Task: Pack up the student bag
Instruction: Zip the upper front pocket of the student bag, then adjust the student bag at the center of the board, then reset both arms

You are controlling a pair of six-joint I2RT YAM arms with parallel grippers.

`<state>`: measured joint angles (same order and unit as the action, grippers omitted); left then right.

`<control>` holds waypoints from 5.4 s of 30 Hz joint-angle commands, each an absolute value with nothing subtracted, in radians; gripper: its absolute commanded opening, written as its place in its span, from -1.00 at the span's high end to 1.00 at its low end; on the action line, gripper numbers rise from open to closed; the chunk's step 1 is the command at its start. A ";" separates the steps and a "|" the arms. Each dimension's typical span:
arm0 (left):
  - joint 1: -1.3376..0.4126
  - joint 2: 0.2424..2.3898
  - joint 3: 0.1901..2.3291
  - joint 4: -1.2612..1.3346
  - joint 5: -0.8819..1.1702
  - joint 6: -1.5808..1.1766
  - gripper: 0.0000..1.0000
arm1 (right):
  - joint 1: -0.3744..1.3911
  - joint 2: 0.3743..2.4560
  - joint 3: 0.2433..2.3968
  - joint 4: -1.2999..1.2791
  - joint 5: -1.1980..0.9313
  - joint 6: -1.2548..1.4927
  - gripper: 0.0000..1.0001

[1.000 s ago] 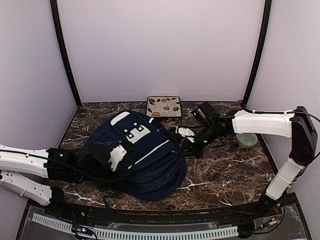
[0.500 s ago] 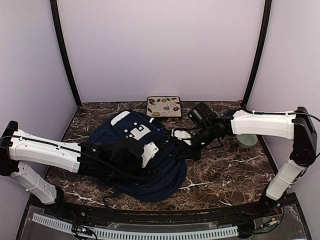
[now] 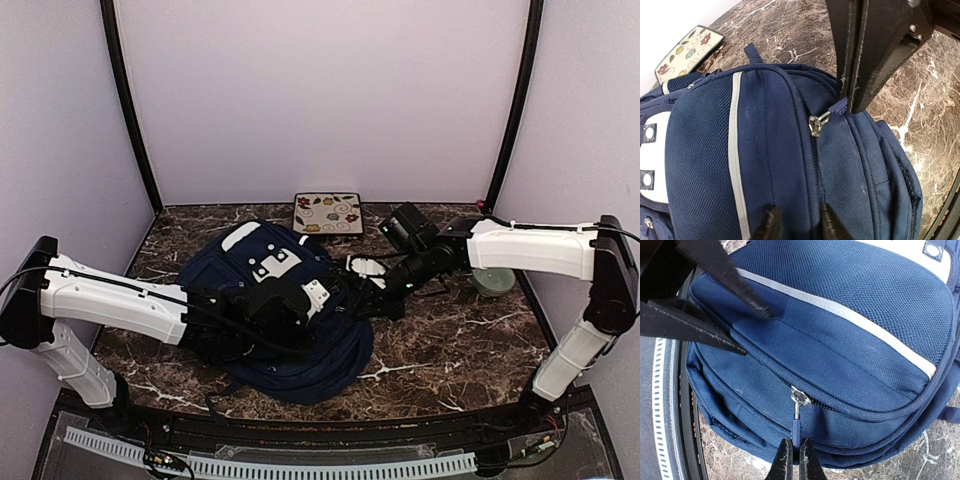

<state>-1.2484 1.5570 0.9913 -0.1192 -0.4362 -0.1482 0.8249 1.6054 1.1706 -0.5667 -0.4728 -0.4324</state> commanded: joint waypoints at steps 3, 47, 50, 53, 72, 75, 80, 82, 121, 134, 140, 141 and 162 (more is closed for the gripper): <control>-1.252 1.558 0.998 -0.166 -0.489 -0.117 0.79 | 0.806 1.570 1.172 -0.560 -0.531 -0.440 1.00; -1.232 1.455 0.809 0.000 -0.347 0.010 1.00 | 0.565 1.634 1.306 -0.504 -0.511 -0.390 0.35; -1.196 1.483 0.807 0.078 -0.295 0.006 1.00 | 0.532 1.550 1.275 -0.500 -0.518 -0.370 0.30; -1.168 1.524 0.820 0.135 -0.254 0.009 1.00 | 0.497 1.453 1.238 -0.467 -0.503 -0.339 0.25; -1.137 1.271 1.028 -0.251 -0.441 -0.078 -0.94 | 0.311 1.189 1.243 -0.409 -0.262 -0.120 -0.82; -1.096 1.189 0.995 -0.256 -0.606 -0.177 -0.98 | 0.292 1.117 1.134 -0.309 -0.135 -0.045 -0.99; -1.002 1.013 0.830 -0.093 -0.738 -0.152 -0.98 | 0.183 1.044 0.939 -0.142 -0.244 0.048 -0.99; -0.965 0.946 0.748 -0.013 -0.769 -0.070 -0.98 | 0.171 1.034 0.899 -0.102 -0.236 0.074 -0.99; -0.871 0.748 0.518 0.076 -0.672 -0.013 -0.98 | 0.115 1.140 0.797 -0.010 -0.274 0.099 -0.99; -0.872 0.744 0.515 0.087 -0.630 -0.006 -0.98 | 0.115 1.137 0.787 -0.004 -0.274 0.099 -0.99; -0.873 0.744 0.515 0.087 -0.621 -0.003 -0.98 | 0.115 1.137 0.784 -0.003 -0.274 0.099 -0.99; -0.873 0.744 0.515 0.087 -0.618 -0.003 -0.98 | 0.115 1.138 0.783 -0.001 -0.274 0.099 -0.99; -0.873 0.747 0.515 0.079 -0.609 -0.003 -0.98 | 0.115 1.132 0.774 0.004 -0.274 0.099 -0.99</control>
<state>-0.8742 0.7532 0.5262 0.0597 -0.6170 -0.0105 0.1230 1.1412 0.7891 -0.0437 -0.2687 0.0956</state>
